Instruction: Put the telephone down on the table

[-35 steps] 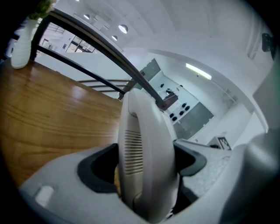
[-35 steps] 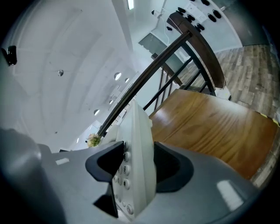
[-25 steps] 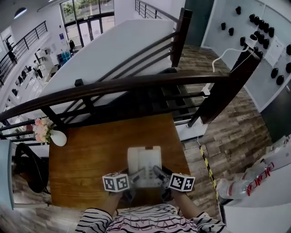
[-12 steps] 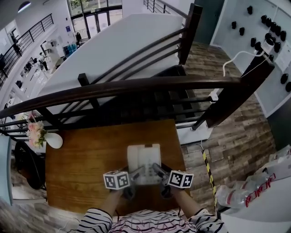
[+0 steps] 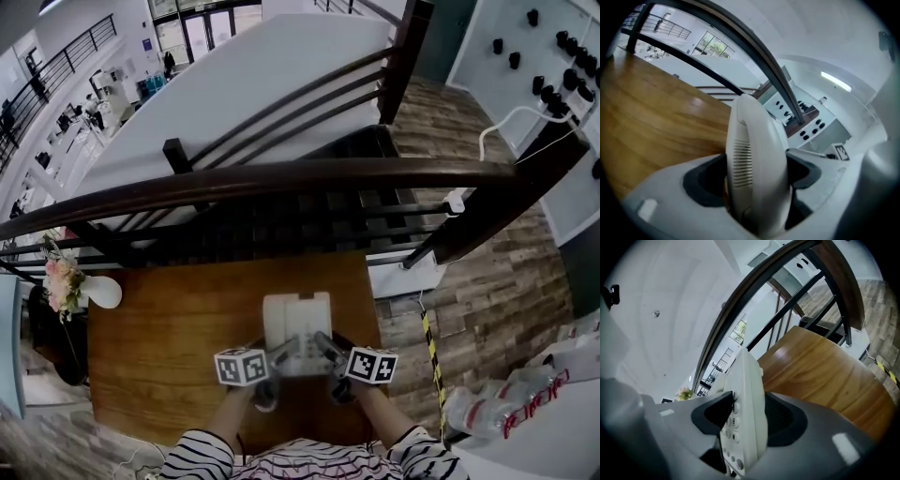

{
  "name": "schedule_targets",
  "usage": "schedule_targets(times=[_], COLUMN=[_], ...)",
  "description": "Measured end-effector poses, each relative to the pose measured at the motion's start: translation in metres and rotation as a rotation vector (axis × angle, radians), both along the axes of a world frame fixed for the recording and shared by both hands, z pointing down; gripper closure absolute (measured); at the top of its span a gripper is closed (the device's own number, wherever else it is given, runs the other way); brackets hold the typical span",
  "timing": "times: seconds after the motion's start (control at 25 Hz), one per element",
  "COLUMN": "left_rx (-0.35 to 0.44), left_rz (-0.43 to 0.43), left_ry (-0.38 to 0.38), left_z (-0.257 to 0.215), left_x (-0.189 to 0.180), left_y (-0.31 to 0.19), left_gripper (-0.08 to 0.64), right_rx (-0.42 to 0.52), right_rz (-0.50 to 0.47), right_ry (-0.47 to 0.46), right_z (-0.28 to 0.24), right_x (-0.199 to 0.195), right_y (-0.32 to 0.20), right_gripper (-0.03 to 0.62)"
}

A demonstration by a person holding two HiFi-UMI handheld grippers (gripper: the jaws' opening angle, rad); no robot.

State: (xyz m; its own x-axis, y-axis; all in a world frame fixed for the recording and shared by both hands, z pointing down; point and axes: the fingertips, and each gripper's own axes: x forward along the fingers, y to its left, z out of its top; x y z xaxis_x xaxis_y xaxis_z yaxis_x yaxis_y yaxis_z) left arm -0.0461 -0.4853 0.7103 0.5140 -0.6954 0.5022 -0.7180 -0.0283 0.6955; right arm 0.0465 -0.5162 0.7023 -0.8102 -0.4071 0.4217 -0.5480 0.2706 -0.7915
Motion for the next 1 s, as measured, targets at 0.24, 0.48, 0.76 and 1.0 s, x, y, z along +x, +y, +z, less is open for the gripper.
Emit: schedule_targets(times=[0.24,0.48,0.76,1.0], left_rx=[-0.005,-0.011,-0.023,-0.025], left_rz=[-0.021,-0.028,-0.029,-0.013], left_ry=[-0.017,-0.037,-0.062,-0.077], left_z=[0.014,0.03,0.041,0.048], left_x=[-0.008,-0.015,-0.022,-0.023], left_y=[-0.032,-0.062,-0.082,-0.085], left_gripper=[0.182,0.183,0.183,0.183], right_rx=[0.014,0.007,0.002,-0.013], right_rz=[-0.007,-0.007,-0.015,-0.023], right_ry=[-0.001,-0.013,-0.01,0.004], right_z=[0.015,0.034,0.045,0.053], right_x=[-0.008,-0.017,-0.023,-0.026], right_y=[-0.034,-0.064,-0.085,-0.086], right_gripper=[0.376,0.373,0.37,0.367])
